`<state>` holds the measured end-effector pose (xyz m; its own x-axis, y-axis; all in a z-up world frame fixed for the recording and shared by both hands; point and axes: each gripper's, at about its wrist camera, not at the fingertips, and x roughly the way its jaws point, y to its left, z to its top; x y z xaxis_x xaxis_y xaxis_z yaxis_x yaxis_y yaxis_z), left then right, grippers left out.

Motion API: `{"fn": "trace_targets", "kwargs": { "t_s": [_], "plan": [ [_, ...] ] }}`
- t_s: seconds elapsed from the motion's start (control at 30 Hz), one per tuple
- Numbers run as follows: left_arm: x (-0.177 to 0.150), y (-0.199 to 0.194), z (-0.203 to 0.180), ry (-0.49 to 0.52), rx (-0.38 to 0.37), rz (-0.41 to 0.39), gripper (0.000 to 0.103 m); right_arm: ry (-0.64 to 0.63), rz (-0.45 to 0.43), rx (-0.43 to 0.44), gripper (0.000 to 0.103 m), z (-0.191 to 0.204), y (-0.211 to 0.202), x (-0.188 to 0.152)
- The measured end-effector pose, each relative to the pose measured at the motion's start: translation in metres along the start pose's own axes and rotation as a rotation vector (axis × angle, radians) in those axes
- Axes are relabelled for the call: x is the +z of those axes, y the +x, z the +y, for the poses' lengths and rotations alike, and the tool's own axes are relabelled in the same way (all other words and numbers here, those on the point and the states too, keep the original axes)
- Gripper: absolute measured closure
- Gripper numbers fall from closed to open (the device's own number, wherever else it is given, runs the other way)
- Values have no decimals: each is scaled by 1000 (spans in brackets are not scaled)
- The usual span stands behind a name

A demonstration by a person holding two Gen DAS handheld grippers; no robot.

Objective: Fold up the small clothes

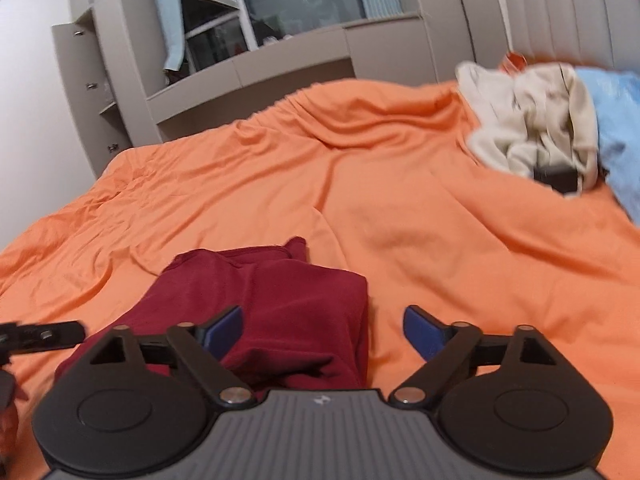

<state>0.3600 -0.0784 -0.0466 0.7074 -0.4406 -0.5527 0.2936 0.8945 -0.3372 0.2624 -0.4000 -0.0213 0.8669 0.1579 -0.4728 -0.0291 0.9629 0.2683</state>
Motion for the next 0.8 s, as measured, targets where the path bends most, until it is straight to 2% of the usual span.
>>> {"fn": "trace_targets", "kwargs": {
  "t_s": [0.1, 0.17, 0.23, 0.27, 0.33, 0.4, 0.53, 0.67, 0.8],
  "plan": [
    [-1, 8, 6, -5, 49, 37, 1, 23, 0, 137, 11, 10, -15, -13],
    [-2, 10, 10, -19, 37, 50, 1, 48, 12, 217, 24, 17, -20, -23],
    [-2, 11, 10, -23, 31, 56, 1, 44, 36, 238, 46, 26, -20, -34],
    [-4, 11, 11, -22, 31, 57, 1, 35, 50, 229, 51, 30, -18, -38],
    [-5, 11, 12, -20, 32, 59, 1, 23, 64, 212, 76, 35, -16, -45],
    [-6, 11, 11, -18, 31, 61, 0, 18, 51, 186, 90, 37, -18, -47],
    [-5, 9, 10, -17, 18, 52, 1, -9, -2, 122, 96, 35, -31, -46],
    [-1, 1, 14, -43, -30, 3, 1, -24, 52, 94, 96, 34, -25, -55],
    [-2, 8, 16, -64, -32, 44, 1, -39, 34, 60, 96, 37, -28, -57]
  ]
}}
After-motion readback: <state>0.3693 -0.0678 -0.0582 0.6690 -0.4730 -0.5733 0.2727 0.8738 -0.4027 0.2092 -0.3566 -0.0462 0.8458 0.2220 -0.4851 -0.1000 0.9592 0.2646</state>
